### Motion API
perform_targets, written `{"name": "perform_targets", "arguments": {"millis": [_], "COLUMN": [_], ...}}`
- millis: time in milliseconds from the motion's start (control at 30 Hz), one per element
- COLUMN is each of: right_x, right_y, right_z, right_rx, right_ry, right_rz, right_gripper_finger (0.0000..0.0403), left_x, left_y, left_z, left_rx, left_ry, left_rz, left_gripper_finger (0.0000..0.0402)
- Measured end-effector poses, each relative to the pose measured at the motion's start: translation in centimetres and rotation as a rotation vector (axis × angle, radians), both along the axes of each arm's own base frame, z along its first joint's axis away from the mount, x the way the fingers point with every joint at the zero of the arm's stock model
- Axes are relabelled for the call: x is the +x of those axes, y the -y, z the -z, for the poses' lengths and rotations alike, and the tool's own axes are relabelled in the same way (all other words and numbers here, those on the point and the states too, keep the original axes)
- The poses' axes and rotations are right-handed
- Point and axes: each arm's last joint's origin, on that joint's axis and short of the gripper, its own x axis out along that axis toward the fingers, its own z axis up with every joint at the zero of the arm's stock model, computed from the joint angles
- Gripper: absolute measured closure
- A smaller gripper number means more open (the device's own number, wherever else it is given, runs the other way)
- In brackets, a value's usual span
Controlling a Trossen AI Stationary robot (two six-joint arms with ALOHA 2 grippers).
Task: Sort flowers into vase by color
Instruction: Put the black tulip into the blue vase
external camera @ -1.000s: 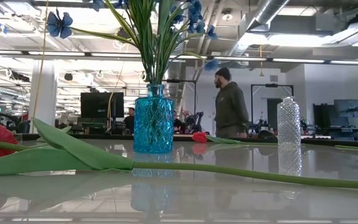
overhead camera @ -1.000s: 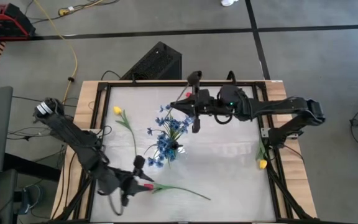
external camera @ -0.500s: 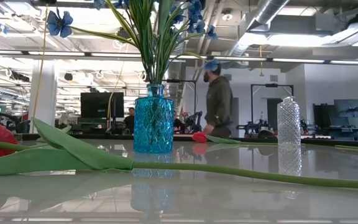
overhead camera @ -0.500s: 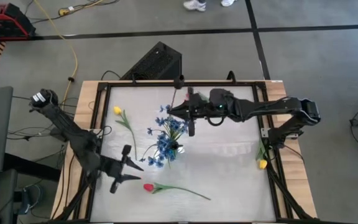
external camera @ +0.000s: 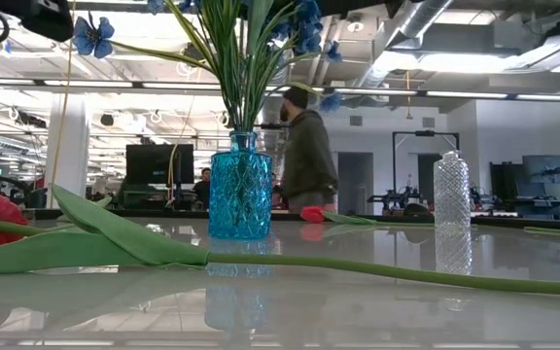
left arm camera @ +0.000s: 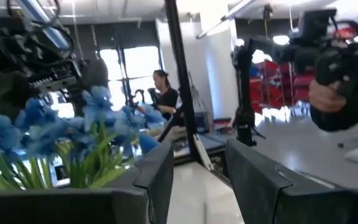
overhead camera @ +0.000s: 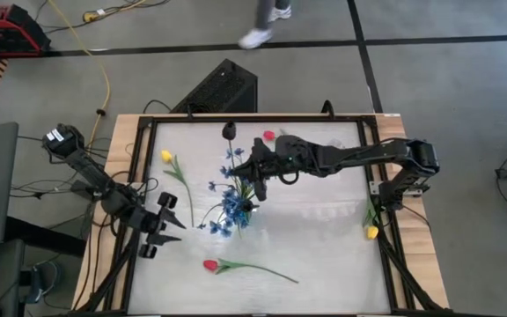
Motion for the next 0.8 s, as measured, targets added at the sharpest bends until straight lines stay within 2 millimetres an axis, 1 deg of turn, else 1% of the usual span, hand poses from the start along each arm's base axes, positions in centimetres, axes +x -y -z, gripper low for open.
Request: {"name": "perform_targets", "arguments": {"millis": [100,333,533,633,800], "right_x": [0.0,0.1,1.0,1.4,1.4], "right_y": [-0.1,-1.5,-2.7,-2.8,-2.8], "right_z": [0.1,0.6,1.9,2.6,2.6], "right_rx": [0.003,-0.016,-0.041,-0.031,-0.031], "right_ry": [-0.017,-0.049,-0.058,-0.075,-0.081], "right_rz": [-0.001,-0.032,-0.015,-0.014,0.006], "right_gripper_finger": [0.0376,0.0376,0.0375,0.0375,0.0375], "left_x": [0.0,0.0,0.1,0.1,0.1], "left_y": [0.0,0.0,0.0,0.0,0.0], "left_z": [0.0,0.0,0.0,0.0,0.1], "left_rx": [0.004,-0.001,-0.016,-0.021,-0.027], "left_ry": [-0.007,-0.004,-0.012,-0.017,-0.025], "left_rz": [-0.005,-0.007,-0.005,-0.004,0.001], "left_gripper_finger": [0.0265,0.0265,0.0265,0.0265,0.0265]}}
